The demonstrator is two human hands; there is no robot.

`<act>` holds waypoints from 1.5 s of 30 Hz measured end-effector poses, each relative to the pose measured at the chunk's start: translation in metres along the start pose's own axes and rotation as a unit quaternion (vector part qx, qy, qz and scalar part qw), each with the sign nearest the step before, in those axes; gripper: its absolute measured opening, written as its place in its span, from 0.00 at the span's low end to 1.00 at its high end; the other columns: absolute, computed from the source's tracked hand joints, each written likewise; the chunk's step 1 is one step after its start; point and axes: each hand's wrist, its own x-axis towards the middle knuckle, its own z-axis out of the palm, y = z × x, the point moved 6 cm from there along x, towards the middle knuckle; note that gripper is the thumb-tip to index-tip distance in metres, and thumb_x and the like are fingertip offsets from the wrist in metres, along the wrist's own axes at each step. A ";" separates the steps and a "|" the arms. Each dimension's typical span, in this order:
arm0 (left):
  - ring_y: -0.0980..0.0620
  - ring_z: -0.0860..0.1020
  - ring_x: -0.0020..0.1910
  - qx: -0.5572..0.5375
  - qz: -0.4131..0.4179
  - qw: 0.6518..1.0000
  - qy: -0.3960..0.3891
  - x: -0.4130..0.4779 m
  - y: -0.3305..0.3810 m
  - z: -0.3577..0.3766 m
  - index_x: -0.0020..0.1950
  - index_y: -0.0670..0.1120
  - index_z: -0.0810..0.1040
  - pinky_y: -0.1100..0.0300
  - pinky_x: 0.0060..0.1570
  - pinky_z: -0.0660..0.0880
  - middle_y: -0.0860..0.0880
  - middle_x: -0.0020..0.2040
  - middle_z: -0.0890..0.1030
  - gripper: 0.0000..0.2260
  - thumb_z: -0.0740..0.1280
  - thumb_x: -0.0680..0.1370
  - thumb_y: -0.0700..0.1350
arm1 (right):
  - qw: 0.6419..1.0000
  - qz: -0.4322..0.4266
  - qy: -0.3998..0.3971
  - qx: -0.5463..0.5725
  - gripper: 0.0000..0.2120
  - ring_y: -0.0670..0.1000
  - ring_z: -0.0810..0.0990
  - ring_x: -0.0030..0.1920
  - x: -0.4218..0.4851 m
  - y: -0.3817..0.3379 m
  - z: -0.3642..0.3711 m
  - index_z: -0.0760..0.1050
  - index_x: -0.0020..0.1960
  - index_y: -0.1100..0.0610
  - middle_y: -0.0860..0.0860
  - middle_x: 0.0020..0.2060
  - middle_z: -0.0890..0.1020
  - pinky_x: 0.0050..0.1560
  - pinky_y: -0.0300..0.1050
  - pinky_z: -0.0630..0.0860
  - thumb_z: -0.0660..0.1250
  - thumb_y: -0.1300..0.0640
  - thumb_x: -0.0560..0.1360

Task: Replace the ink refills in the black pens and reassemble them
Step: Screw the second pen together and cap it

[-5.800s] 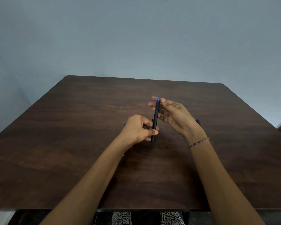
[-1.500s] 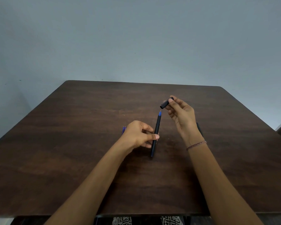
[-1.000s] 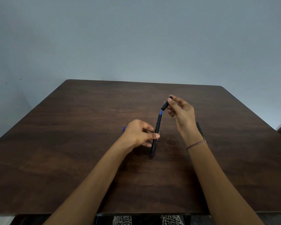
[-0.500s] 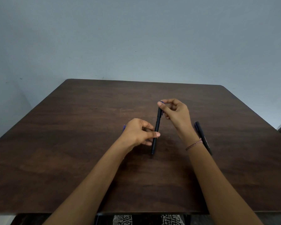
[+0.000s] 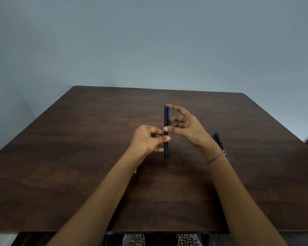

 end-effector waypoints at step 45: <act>0.56 0.83 0.35 -0.085 0.012 0.995 -0.046 0.005 -0.007 0.019 0.48 0.41 0.81 0.64 0.32 0.79 0.46 0.39 0.83 0.05 0.70 0.74 0.40 | 0.998 0.055 0.023 0.016 0.32 0.44 0.79 0.36 -0.005 0.005 -0.008 0.65 0.71 0.50 0.53 0.37 0.78 0.42 0.34 0.77 0.71 0.64 0.70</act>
